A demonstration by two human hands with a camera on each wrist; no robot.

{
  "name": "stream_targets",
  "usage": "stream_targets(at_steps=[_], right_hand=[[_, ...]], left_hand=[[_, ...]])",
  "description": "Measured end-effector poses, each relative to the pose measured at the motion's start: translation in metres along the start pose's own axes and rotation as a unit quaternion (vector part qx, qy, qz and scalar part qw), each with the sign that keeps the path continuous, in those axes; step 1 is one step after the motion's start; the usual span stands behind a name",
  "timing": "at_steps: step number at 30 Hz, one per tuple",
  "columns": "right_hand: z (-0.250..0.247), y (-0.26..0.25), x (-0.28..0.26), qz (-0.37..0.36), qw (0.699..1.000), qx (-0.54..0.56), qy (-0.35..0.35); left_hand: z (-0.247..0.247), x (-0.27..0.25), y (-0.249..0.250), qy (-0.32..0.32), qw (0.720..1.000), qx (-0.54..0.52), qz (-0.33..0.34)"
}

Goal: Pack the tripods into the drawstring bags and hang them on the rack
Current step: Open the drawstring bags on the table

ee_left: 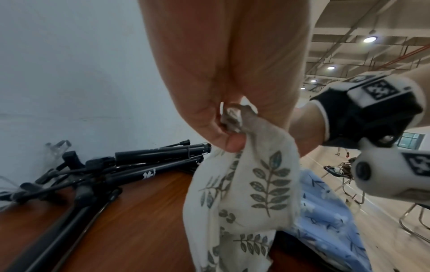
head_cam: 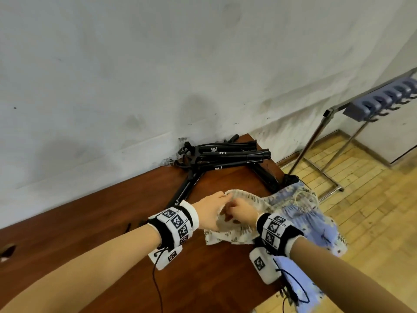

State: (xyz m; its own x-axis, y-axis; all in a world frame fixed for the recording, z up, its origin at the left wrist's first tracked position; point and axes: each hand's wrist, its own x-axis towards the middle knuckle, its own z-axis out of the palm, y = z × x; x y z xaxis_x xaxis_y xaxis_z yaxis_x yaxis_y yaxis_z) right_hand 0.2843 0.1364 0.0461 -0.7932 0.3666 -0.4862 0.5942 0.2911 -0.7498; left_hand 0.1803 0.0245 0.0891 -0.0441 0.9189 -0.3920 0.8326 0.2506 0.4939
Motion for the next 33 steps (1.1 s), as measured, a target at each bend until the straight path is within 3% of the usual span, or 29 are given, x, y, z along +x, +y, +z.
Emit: stream_targets(at_steps=[4,8,13,19,23,27,31,33], right_hand=[[0.028,0.026,0.024,0.026,0.986,-0.133,-0.098],[0.050,0.056,0.030,0.066,0.977,-0.176,-0.098],[0.054,0.064,0.029,0.038,0.951,-0.256,-0.171],[0.042,0.046,0.014,0.026,0.940,-0.266,-0.213],[0.023,0.022,-0.004,-0.012,0.922,-0.335,-0.191],[-0.014,0.015,-0.019,-0.027,0.873,-0.449,-0.187],[-0.044,-0.008,-0.036,-0.052,0.887,-0.417,-0.193],[-0.060,-0.028,-0.047,-0.091,0.872,-0.456,-0.152]], left_hand=[[0.012,-0.013,-0.019,-0.035,0.999,-0.014,-0.039],[0.022,-0.020,-0.047,-0.033,0.995,-0.029,-0.090],[0.033,-0.013,-0.053,-0.066,0.993,-0.021,-0.094],[0.034,-0.004,-0.056,-0.073,0.994,-0.004,-0.081],[0.031,-0.006,-0.056,-0.081,0.994,0.023,-0.075],[0.017,-0.013,-0.048,-0.082,0.994,0.055,-0.053],[-0.013,-0.027,-0.030,-0.038,0.973,0.227,-0.028],[-0.033,-0.032,-0.028,-0.018,0.957,0.288,-0.029]])
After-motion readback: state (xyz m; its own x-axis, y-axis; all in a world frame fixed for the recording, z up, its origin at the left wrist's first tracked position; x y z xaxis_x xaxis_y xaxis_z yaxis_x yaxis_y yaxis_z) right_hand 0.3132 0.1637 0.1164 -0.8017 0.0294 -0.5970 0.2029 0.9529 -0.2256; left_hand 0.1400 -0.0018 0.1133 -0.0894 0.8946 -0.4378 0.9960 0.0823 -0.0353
